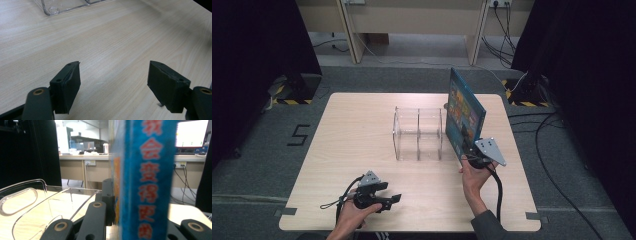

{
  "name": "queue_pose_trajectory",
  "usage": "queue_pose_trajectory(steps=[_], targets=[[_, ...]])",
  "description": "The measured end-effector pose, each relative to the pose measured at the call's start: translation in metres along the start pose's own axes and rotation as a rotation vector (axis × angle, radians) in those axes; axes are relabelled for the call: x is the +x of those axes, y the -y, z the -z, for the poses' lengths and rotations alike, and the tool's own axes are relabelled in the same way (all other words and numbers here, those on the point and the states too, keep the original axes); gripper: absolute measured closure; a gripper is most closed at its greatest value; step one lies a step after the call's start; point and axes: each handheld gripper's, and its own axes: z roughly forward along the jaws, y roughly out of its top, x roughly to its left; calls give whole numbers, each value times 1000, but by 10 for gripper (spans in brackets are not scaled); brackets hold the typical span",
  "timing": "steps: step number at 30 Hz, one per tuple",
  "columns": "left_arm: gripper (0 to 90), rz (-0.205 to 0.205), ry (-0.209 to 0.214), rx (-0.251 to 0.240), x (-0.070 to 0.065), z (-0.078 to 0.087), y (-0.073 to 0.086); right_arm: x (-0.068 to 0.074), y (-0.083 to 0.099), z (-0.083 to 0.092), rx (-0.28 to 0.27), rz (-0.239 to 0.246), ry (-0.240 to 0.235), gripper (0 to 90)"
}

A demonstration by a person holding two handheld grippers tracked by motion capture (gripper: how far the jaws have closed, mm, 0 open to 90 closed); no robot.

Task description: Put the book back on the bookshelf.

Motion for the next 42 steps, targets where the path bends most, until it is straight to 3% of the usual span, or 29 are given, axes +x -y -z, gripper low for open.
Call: queue_pose_trajectory(steps=[6,14,15,17,19,24,29,37,40,42], targets=[[258,-27,-5,7,-3,0,0,1,4,3,-16,-23,11,817],[260,-24,4,11,-4,0,-1,2,6,14,-12,5,19,804],[260,-23,5,11,-4,0,-1,1,7,15,-11,-26,18,800],[260,-21,5,11,-4,1,-1,1,6,16,-15,-34,23,789],[260,-20,8,13,-4,1,0,1,4,19,-22,-6,30,778],[260,-19,12,15,-5,0,0,-1,3,23,-16,-1,38,735],[260,-21,13,13,-5,1,-1,-3,9,27,37,7,28,709],[258,-17,18,12,-6,1,0,-2,8,36,88,97,4,623],[257,-18,20,17,-6,1,0,-3,7,40,106,93,-14,610],[257,-19,21,19,-6,0,0,-5,7,43,113,116,-27,600]])
